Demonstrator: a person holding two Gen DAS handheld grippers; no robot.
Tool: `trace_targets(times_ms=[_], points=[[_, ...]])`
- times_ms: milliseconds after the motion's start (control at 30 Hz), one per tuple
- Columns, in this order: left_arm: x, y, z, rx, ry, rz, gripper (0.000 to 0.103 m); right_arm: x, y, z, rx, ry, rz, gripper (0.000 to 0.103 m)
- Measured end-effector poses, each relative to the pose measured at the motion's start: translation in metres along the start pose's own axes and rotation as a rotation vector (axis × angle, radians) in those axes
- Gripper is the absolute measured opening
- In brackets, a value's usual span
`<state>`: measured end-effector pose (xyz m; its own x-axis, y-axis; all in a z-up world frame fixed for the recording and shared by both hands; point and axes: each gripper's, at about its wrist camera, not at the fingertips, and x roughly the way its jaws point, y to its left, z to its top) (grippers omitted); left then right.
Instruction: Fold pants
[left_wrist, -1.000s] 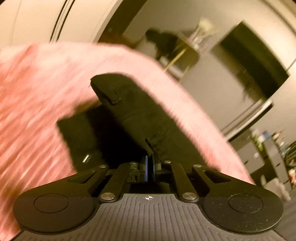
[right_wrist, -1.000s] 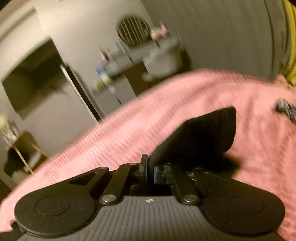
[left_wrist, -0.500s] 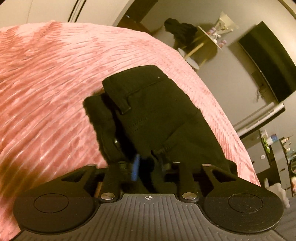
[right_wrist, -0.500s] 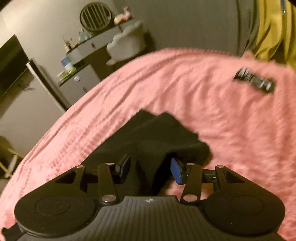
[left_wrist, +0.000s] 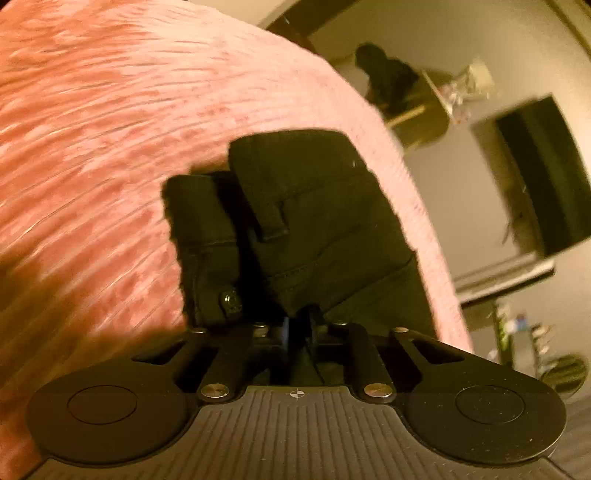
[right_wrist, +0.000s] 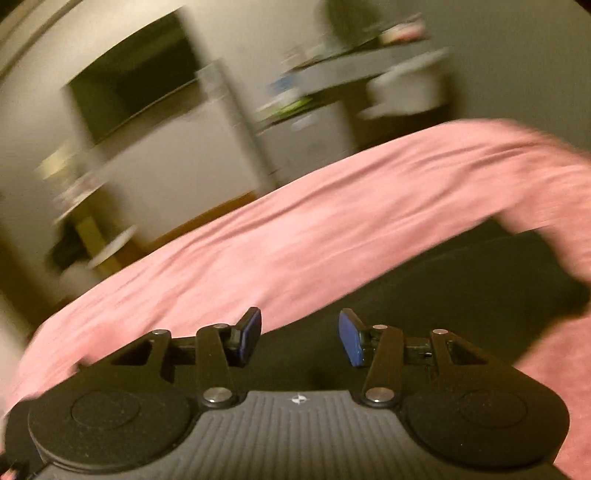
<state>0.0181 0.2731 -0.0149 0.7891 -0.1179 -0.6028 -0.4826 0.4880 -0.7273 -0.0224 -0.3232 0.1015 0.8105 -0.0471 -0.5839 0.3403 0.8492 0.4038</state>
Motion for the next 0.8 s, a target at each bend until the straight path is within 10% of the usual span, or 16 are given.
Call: trace_targets(times_ms=[367, 600, 800], points=[[-0.035, 0.008, -0.015, 0.063, -0.054, -0.029, 0.006, 0.13, 0.211, -0.03, -0.405, 0.287, 0.359, 0.053], [-0.017, 0.025, -0.011, -0.019, 0.0, -0.029, 0.008, 0.2, 0.276, -0.049, -0.572, 0.409, 0.341, 0.069], [-0.008, 0.035, -0.01, -0.063, 0.02, -0.048, 0.008, 0.228, 0.296, -0.063, -0.678, 0.424, 0.345, 0.061]])
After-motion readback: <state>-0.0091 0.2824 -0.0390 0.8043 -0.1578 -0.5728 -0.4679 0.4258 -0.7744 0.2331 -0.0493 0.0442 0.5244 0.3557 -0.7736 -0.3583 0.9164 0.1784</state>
